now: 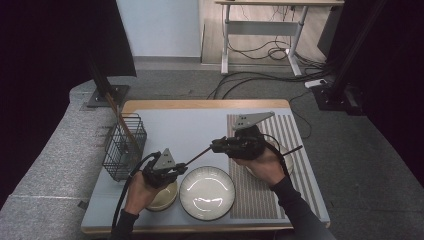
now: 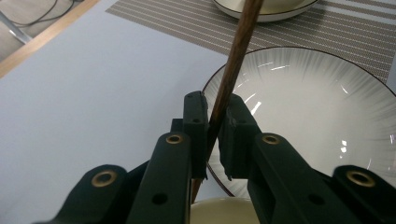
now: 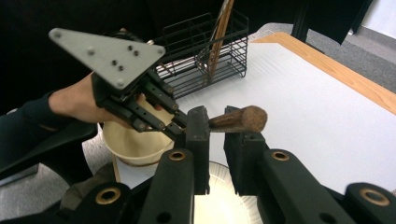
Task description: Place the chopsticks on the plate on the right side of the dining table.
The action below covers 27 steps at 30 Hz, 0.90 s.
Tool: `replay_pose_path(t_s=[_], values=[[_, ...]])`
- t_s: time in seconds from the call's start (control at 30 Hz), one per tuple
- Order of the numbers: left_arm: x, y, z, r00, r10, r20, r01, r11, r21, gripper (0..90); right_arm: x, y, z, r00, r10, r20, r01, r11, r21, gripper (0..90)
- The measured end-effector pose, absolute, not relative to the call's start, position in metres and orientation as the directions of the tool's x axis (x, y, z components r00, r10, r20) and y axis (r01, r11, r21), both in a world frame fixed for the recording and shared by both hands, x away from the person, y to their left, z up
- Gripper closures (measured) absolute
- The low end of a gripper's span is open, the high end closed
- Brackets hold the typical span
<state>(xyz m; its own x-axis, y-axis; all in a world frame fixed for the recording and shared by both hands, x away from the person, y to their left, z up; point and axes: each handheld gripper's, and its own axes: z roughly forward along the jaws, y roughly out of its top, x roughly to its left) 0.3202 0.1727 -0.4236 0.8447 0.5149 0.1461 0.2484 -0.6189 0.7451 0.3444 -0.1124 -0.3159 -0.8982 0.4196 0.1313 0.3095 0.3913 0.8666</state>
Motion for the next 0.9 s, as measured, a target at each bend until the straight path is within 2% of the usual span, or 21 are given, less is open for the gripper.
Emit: replay_pose_path(t_s=[0.23,0.47,0.73,0.9], values=[[0.316,0.169,-0.419,0.856,0.478,0.199,0.193,-0.651,0.734,86.0,0.355,-0.115,-0.315,-0.876,0.461,0.138,0.333,0.373,0.866,77.7],[0.316,0.17,-0.415,0.859,0.474,0.196,0.191,-0.65,0.735,86.3,0.359,-0.117,-0.315,-0.864,0.486,0.127,0.338,0.375,0.863,74.6],[0.317,0.169,-0.413,0.866,0.467,0.181,0.202,-0.656,0.727,86.2,0.362,-0.115,-0.313,-0.842,0.525,0.122,0.348,0.358,0.867,45.3],[0.317,0.168,-0.414,0.87,0.461,0.174,0.204,-0.659,0.724,86.2,0.365,-0.112,-0.311,-0.814,0.572,0.102,0.342,0.329,0.88,36.4]])
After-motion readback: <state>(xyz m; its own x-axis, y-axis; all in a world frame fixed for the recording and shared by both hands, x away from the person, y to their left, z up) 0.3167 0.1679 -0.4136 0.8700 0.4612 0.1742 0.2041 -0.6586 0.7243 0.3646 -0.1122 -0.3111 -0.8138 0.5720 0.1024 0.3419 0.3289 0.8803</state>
